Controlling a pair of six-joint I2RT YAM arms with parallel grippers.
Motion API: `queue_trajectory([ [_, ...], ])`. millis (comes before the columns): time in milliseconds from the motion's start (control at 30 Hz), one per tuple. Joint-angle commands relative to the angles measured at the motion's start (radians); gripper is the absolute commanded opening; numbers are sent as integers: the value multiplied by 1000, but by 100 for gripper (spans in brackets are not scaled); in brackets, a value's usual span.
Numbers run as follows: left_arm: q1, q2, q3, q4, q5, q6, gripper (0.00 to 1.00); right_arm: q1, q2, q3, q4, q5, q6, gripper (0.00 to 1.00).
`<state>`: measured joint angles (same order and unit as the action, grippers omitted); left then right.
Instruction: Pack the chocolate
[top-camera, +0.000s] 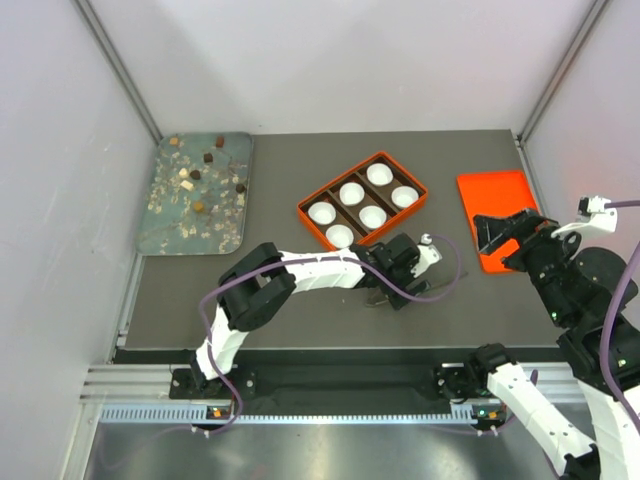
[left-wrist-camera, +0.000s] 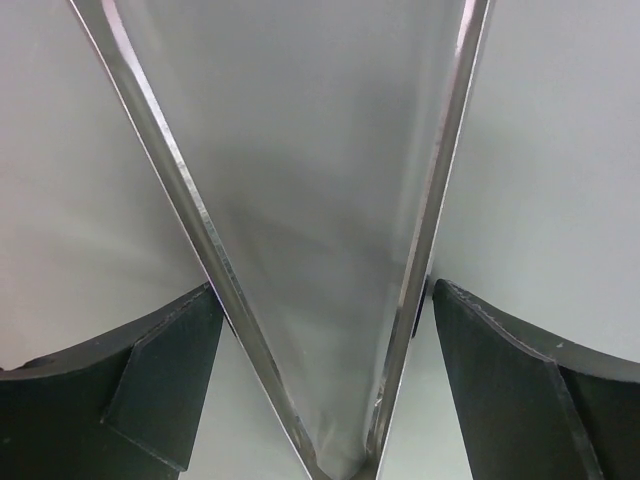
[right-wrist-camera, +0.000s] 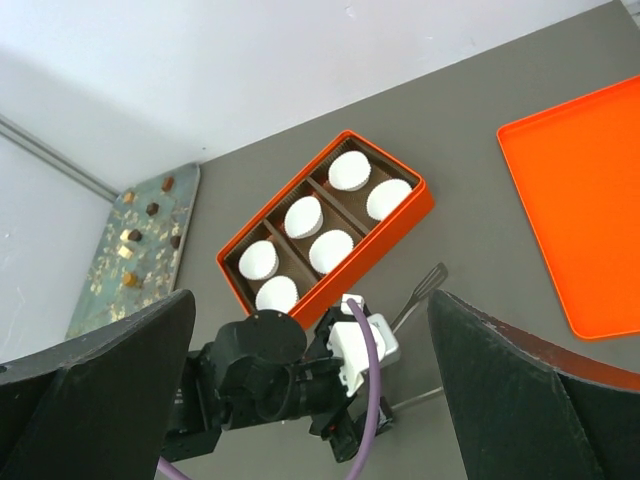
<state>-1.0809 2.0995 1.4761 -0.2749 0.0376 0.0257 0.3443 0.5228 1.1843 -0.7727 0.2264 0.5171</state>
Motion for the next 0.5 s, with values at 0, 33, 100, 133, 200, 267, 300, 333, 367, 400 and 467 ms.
queue_trajectory([
  [0,-8,11,21,40,-28,8,90,10,-3,-3,16,10,-15,100],
  [33,-11,13,20,42,-65,6,90,10,-3,-5,19,7,-17,100],
  [100,-13,14,13,52,-71,6,89,10,-1,-6,19,1,-19,100],
  [133,-11,16,12,57,-82,5,89,10,-3,-8,19,1,-20,100],
  [200,-13,19,4,65,-85,2,89,10,-6,-9,19,-1,-20,100],
  [267,-13,28,3,71,-84,0,88,10,-13,-12,19,-2,-22,100],
  [300,-13,31,3,69,-84,0,88,10,-12,-14,19,-2,-22,100],
  [333,-14,34,3,71,-84,-1,88,10,-14,-14,19,-2,-22,100],
  [367,-14,39,3,71,-79,-3,88,10,-15,-14,19,-2,-23,100],
  [400,-14,40,1,71,-76,-4,88,10,-15,-14,18,-1,-23,100],
  [467,-14,47,0,71,-74,-7,86,10,-21,-15,19,1,-23,100],
])
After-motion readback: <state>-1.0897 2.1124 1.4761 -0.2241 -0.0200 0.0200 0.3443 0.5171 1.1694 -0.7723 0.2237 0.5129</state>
